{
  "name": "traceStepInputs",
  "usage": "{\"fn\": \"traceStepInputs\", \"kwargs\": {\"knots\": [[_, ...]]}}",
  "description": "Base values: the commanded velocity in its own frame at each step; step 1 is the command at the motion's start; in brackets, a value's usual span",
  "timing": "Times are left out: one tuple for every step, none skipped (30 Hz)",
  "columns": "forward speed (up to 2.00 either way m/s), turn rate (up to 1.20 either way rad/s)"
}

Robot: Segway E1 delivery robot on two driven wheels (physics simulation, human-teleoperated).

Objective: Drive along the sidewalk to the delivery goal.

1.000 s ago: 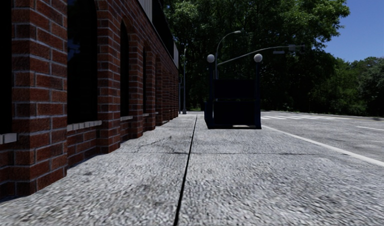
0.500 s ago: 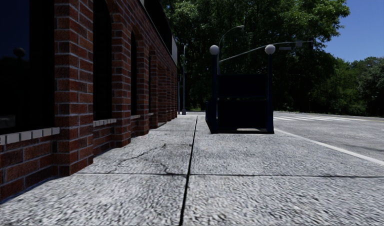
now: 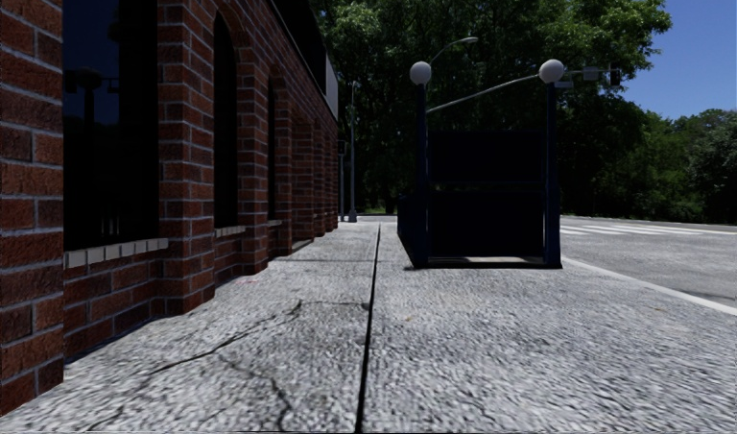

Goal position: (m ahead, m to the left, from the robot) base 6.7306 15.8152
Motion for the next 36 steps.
{"fn": "traceStepInputs", "kwargs": {"knots": [[2.00,0.00],[2.00,0.00],[2.00,0.00],[2.00,0.00],[2.00,0.00],[2.00,0.00],[2.00,0.00],[2.00,0.00],[2.00,0.00],[2.00,0.00],[2.00,0.00],[2.00,0.00],[2.00,0.00],[2.00,0.00],[2.00,0.00],[2.00,0.00],[2.00,0.00],[2.00,0.00],[2.00,0.00],[2.00,0.00],[2.00,0.00],[2.00,0.00],[2.00,0.00],[2.00,0.00],[2.00,0.00],[2.00,0.00],[2.00,0.00],[2.00,0.00],[2.00,0.00],[2.00,0.00],[2.00,0.00],[2.00,0.00],[2.00,0.00],[2.00,0.00],[2.00,0.00],[2.00,0.00]]}}
